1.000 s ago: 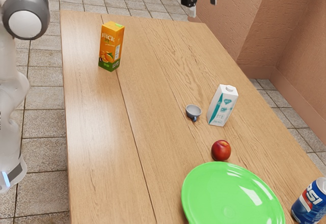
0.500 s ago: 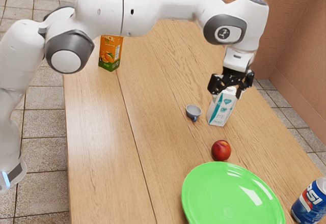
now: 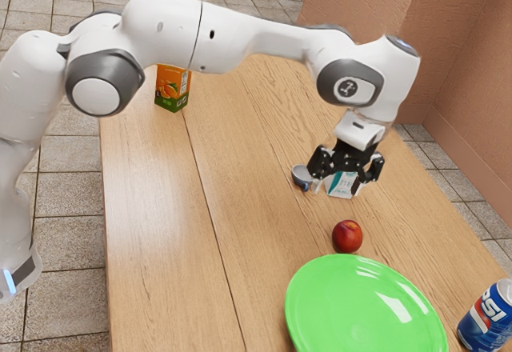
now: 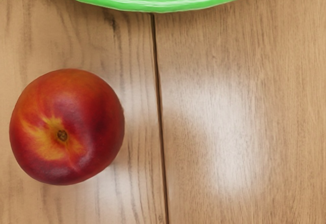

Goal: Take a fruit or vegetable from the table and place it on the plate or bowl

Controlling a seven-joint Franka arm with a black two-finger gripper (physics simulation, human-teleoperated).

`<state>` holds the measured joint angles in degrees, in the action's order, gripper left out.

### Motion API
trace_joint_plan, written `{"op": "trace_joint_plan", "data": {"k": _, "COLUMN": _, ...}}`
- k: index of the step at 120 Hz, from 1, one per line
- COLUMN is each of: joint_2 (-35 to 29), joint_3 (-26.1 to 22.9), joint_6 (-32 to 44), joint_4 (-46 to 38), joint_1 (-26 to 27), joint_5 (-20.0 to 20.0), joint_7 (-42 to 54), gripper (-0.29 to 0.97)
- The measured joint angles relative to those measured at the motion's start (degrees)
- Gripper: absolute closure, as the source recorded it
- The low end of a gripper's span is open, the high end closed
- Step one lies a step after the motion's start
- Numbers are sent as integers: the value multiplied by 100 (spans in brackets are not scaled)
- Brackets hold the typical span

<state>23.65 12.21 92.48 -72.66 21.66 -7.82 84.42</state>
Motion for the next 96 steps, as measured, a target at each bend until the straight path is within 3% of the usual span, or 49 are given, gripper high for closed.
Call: {"op": "trace_joint_plan", "data": {"k": 96, "joint_2": 49, "joint_3": -9, "joint_6": -133, "joint_4": -73, "joint_1": 369, "joint_5": -210, "joint_7": 303, "gripper": 0}}
